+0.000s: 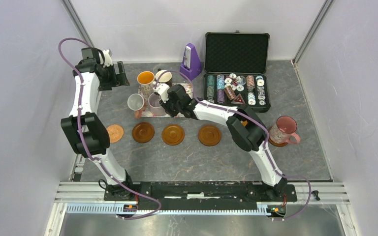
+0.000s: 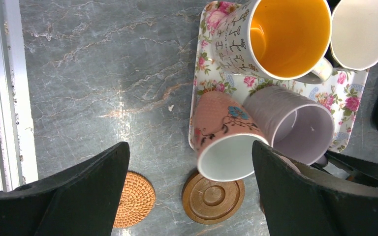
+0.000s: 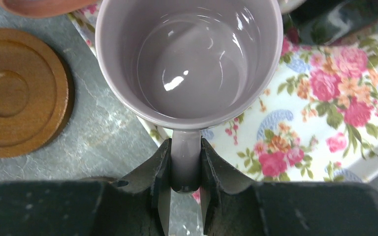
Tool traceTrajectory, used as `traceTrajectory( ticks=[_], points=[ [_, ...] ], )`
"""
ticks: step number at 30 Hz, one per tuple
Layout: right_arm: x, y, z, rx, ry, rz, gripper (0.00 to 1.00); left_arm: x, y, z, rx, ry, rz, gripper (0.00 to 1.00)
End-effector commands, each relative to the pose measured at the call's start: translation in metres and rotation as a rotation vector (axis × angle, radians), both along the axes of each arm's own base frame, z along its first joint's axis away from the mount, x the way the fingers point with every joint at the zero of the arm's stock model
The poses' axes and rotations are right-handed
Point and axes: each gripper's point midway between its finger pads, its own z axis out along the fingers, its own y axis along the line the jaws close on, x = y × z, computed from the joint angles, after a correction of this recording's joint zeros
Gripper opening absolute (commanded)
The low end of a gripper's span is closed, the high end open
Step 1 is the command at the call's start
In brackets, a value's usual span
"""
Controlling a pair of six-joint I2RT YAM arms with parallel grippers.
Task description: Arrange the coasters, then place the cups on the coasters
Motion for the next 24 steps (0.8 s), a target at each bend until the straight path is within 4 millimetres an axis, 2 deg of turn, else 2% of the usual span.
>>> traceTrajectory(
  ticks=[1, 7, 16, 21, 24],
  points=[
    [0.018, 0.001, 0.091, 0.154, -0.189, -0.065, 0.0, 0.005, -0.004, 0.024, -0.029, -0.08, 0.008, 1.0],
    [0.017, -0.008, 0.101, 0.18, -0.21, -0.079, 0.0, 0.004, -0.003, 0.025, -0.023, -0.083, 0.002, 1.0],
    [0.013, -0.006, 0.108, 0.205, -0.209, -0.059, 0.0, 0.001, -0.001, 0.027, -0.008, -0.085, 0.008, 1.0],
    [0.011, -0.016, 0.13, 0.241, -0.235, -0.073, 0.0, 0.0, -0.001, 0.029, -0.001, -0.091, 0.007, 1.0],
    [0.002, -0.024, 0.144, 0.277, -0.249, -0.078, 0.0, 0.001, -0.001, 0.029, -0.005, -0.091, 0.009, 1.0]
  ],
)
